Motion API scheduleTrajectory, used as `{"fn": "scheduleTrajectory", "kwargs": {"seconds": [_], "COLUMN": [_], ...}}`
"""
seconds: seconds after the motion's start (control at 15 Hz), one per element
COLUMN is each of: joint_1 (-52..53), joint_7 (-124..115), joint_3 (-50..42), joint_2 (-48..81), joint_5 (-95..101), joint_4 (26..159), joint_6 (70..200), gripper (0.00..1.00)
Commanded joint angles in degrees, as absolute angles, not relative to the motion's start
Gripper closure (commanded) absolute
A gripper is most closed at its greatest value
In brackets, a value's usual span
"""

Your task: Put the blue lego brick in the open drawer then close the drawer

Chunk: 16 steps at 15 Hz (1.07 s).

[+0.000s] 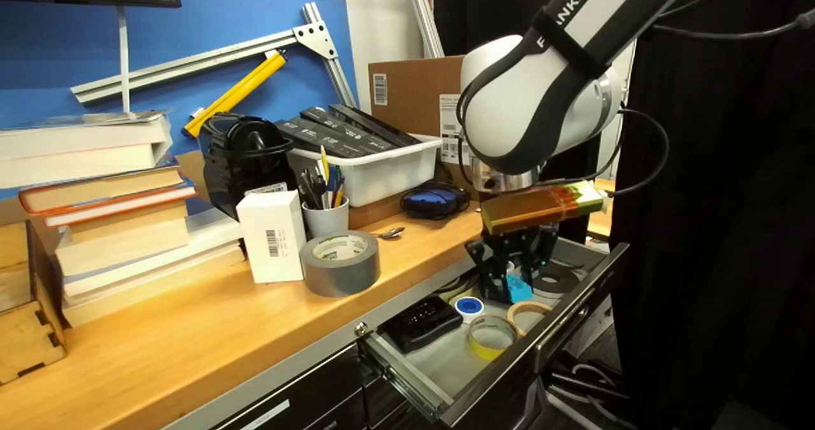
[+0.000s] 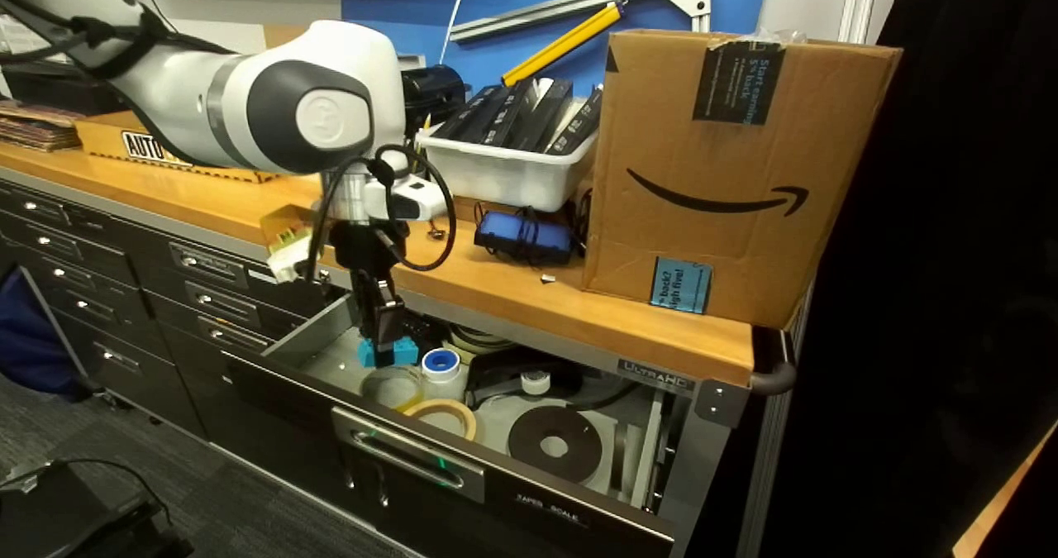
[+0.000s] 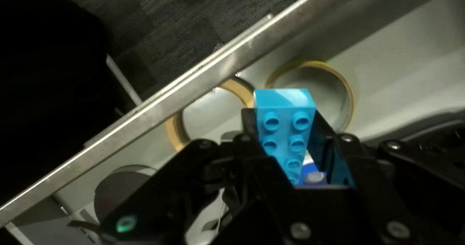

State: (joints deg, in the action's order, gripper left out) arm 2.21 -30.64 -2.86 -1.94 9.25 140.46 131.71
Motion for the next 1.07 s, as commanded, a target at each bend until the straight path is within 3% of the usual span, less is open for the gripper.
{"fn": "scheduleTrajectory", "kwargs": {"seconds": [0.0,0.07,0.33,0.4,0.73,1.0], "joint_1": [0.91,0.76,-0.69,-1.16,-3.08,-2.17], "joint_7": [-25.5,-24.83,-12.87,-8.2,0.75,-5.8], "joint_3": [-1.99,-2.14,-3.29,-3.59,-4.19,-3.2], "joint_2": [-1.48,-2.08,-4.04,-4.22,0.96,6.38], "joint_5": [8.19,8.4,6.74,6.18,8.62,11.53], "joint_4": [142.38,142.83,143.48,143.33,141.14,141.84], "joint_6": [131.77,131.63,128.39,125.68,116.09,120.74], "gripper": [0.36,0.34,0.04,0.01,0.0,0.0]}}
